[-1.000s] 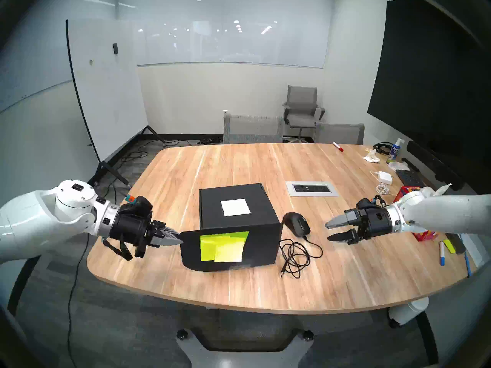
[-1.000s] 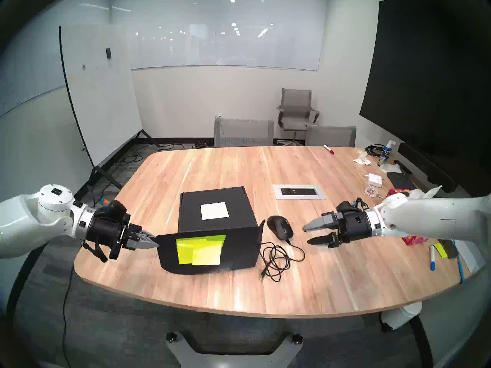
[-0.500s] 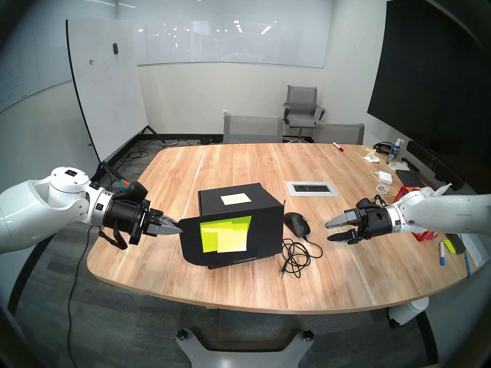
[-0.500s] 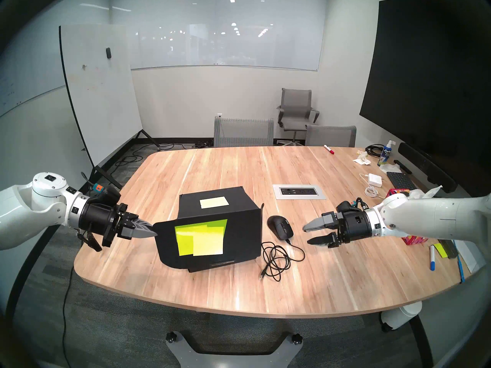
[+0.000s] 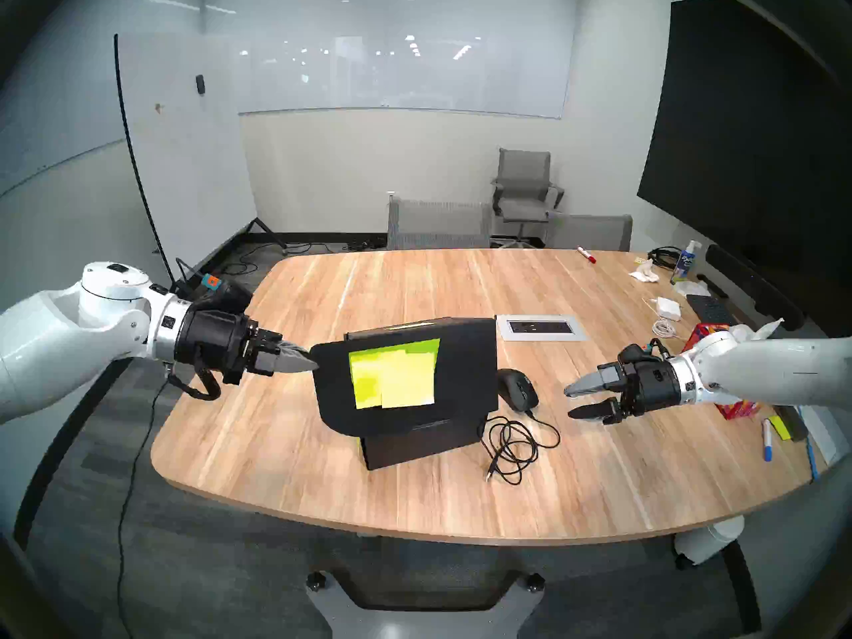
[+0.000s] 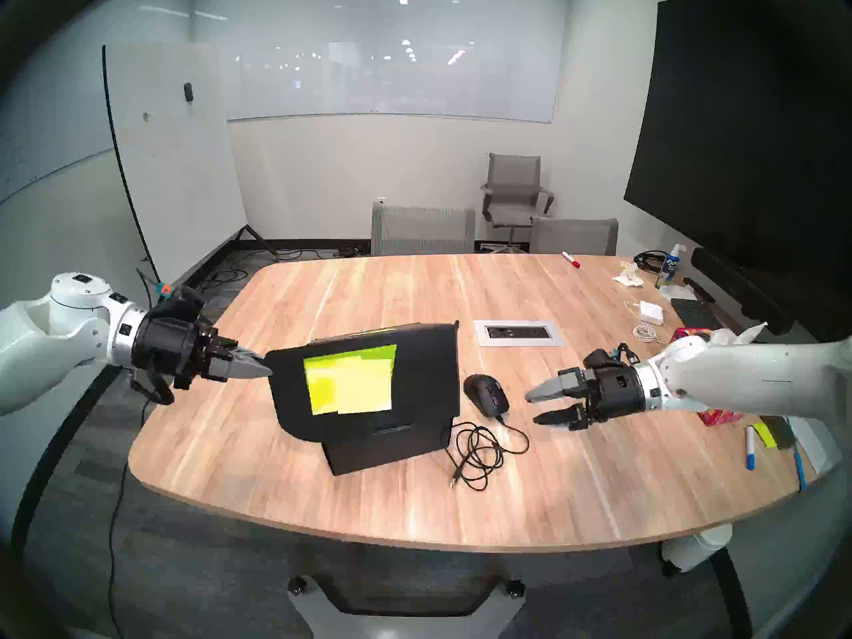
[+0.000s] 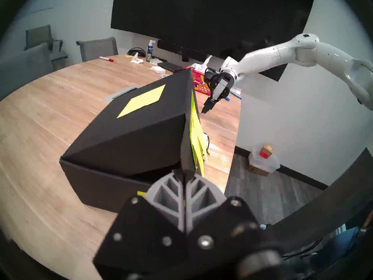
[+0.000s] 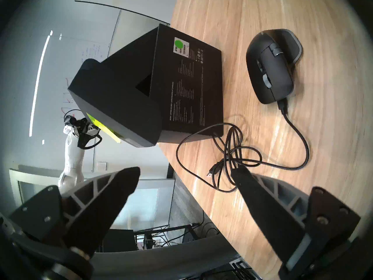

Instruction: Open the box and place the mouse inside

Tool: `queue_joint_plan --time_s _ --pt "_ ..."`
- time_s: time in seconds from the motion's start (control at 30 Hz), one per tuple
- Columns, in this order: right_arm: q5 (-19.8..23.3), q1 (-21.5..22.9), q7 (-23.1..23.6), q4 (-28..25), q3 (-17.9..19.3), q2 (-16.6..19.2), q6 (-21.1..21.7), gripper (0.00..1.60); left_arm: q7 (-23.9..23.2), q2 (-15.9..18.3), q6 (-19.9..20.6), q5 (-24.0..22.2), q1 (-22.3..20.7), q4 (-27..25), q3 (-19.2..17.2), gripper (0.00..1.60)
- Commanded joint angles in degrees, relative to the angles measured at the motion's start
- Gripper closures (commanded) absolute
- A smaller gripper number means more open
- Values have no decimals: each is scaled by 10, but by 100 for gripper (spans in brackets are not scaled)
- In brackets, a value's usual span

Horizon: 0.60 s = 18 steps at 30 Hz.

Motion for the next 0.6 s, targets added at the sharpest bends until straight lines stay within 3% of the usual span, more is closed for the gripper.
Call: queue_joint_plan --time_s 0.0,0.57 --pt "2 7 3 1 5 0 1 0 23 -36 38 -26 -37 12 -29 160" --pt "1 7 3 1 5 0 1 0 26 -60 104 -56 -75 38 -65 160"
